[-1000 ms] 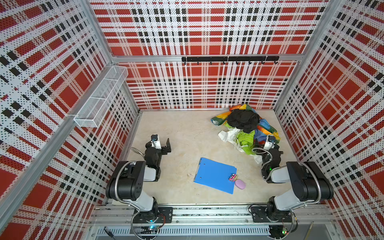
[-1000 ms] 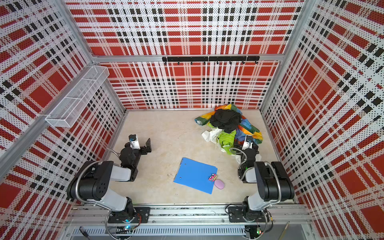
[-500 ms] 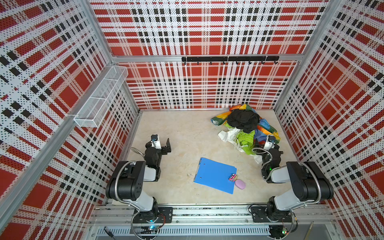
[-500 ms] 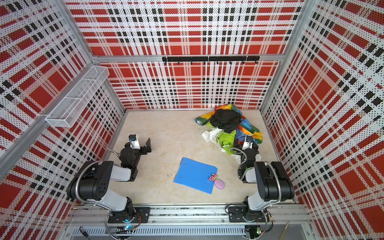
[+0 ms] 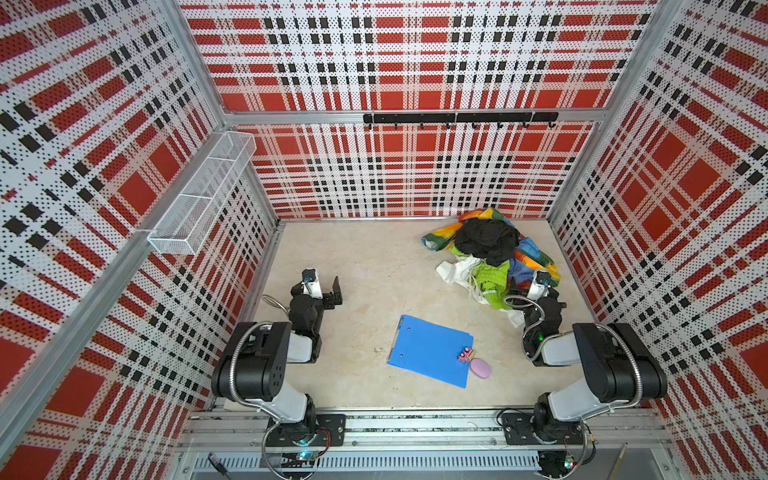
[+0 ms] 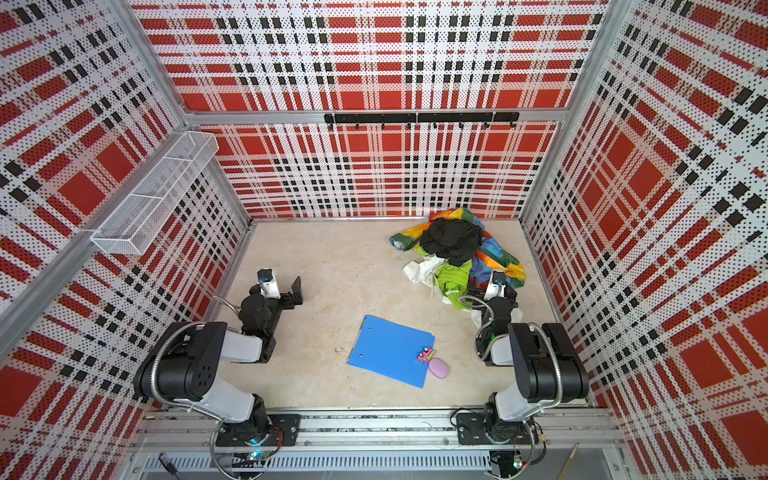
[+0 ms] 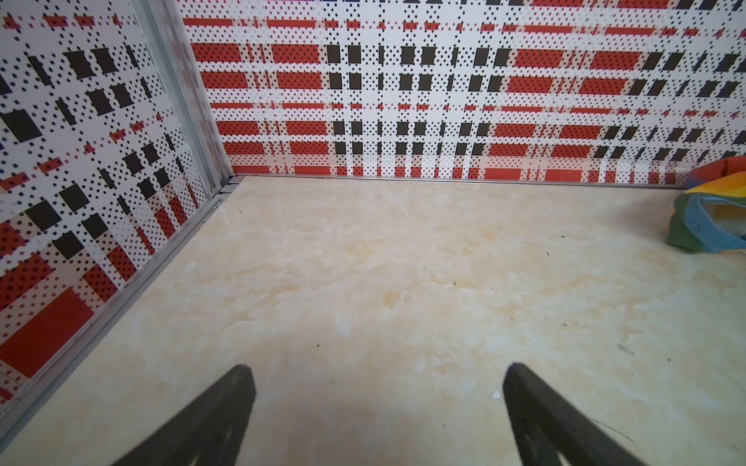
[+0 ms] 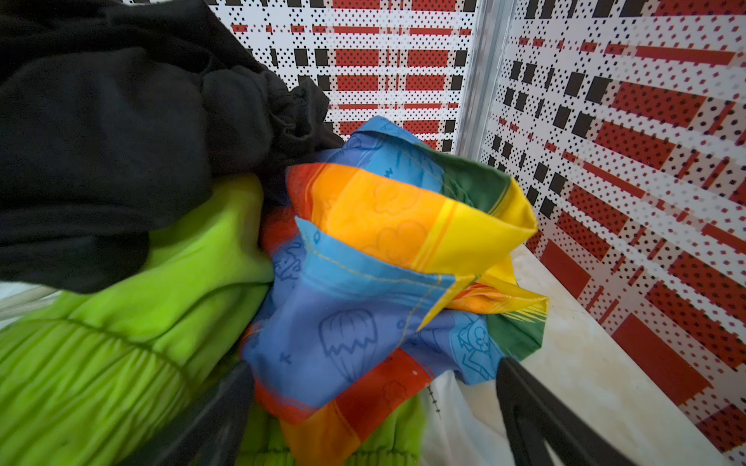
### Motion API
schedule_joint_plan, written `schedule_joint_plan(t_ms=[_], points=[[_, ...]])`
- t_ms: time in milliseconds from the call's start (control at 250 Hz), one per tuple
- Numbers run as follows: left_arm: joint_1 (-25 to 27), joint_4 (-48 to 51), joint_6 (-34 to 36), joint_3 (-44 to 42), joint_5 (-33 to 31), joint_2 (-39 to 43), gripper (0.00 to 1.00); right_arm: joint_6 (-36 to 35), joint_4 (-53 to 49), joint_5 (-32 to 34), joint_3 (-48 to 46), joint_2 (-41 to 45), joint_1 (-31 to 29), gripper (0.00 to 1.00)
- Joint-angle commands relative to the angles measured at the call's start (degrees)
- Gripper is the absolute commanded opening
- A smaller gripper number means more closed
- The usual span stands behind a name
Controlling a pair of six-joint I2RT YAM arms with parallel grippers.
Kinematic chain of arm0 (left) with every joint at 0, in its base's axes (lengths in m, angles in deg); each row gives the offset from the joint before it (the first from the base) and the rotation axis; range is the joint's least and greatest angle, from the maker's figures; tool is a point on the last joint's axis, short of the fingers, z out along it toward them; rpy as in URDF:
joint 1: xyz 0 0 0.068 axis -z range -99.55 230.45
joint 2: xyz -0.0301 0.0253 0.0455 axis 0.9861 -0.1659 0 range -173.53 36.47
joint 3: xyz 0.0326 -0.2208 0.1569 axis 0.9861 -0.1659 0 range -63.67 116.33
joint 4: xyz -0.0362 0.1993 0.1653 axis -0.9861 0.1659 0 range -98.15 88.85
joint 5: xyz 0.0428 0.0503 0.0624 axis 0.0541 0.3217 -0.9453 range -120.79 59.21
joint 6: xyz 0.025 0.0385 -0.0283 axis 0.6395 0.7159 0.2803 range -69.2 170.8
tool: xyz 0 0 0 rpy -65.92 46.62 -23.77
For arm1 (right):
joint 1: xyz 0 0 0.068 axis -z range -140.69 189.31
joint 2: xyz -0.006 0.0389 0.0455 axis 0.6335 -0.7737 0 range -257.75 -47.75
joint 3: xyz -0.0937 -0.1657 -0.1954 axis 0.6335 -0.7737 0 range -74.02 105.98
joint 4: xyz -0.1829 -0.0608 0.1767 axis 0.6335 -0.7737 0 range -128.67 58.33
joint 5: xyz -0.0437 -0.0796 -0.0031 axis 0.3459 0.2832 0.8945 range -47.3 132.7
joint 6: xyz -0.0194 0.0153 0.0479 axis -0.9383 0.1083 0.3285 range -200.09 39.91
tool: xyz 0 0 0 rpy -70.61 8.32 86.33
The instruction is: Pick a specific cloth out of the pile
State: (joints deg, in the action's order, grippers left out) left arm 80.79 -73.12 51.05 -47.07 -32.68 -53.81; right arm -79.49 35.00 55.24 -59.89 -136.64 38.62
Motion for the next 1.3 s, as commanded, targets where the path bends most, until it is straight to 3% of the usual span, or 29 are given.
schedule_joint_plan(t_ms=[0, 848, 1096, 1293], points=[[-0.3, -1.0, -0.1, 0.9, 0.5, 0.1, 0.99, -0.6, 3.2, 0.7, 0.9, -0.3, -0.2, 1.0], [-1.9, -1.7, -1.0, 0.0, 4.2, 1.0, 0.99, -0.9, 7.3, 0.0, -1.4, -0.1, -0.2, 1.0], [-0.2, -0.7, -0.1, -1.0, 0.4, 4.6, 0.99, -1.0, 7.7, -0.2, -2.4, 1.8, -0.2, 1.0], [3.9, 8.1, 2.7, 0.9, -6.0, 11.0, 0.99, -0.1, 3.0, 2.0, -2.5, 7.0, -0.2, 1.0]])
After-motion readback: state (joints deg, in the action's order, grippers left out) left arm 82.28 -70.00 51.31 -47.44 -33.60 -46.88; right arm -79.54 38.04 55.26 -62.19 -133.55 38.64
